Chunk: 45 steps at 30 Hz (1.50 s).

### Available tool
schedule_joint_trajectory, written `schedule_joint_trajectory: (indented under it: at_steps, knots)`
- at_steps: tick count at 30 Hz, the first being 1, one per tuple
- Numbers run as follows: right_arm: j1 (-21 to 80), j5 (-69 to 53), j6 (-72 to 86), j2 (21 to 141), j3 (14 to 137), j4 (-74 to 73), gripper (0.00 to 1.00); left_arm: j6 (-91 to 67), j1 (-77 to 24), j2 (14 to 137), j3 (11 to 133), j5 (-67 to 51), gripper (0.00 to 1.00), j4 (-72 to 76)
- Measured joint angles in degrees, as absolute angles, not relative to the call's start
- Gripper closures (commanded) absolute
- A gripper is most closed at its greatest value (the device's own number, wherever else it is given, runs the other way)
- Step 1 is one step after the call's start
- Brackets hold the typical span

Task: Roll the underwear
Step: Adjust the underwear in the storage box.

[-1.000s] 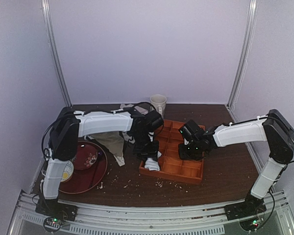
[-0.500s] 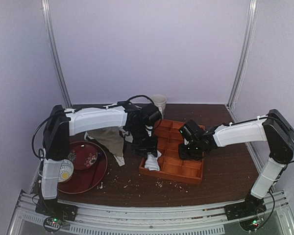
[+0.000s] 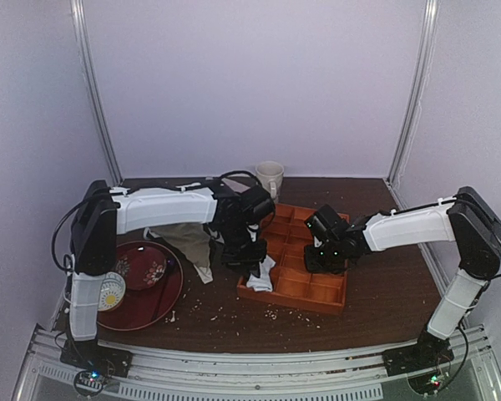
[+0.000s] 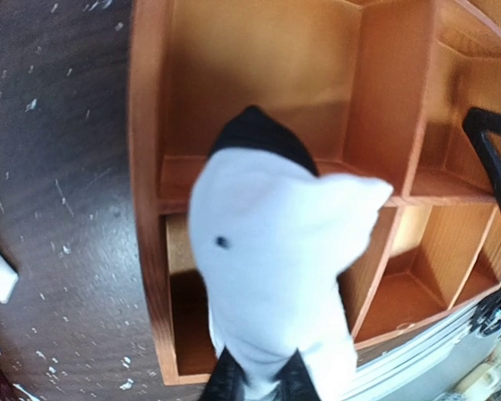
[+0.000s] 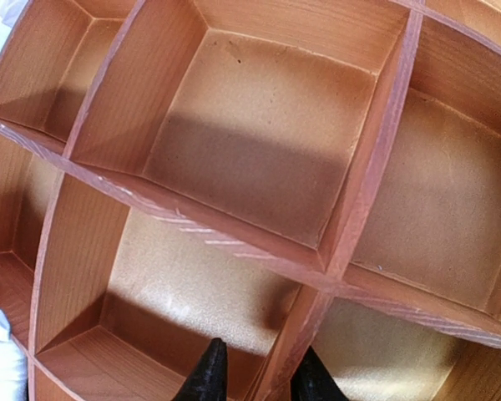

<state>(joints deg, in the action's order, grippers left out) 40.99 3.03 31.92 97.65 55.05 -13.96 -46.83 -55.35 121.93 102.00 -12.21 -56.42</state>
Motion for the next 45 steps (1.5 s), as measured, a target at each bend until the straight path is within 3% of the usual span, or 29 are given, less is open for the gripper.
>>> schedule_joint_trajectory:
  at_steps: [2,26,34,45]
  knots:
    - [40.99,3.03,31.94,97.62,54.92,-13.78,0.77,-46.96,-55.33,121.93,102.0,-12.21,1.0,-56.4]
    - [40.99,3.03,32.16,97.49,54.54,-13.3,0.77,-45.45,-55.29,127.79,103.94,-12.78,1.0,-54.76]
    - [40.99,3.03,32.18,97.36,54.35,-13.02,0.77,-44.73,-55.35,127.39,103.88,-11.9,0.71,-54.94]
    - [40.99,3.03,32.16,97.23,54.08,-12.69,0.76,-43.05,-55.72,123.04,106.52,-6.13,0.71,-58.54]
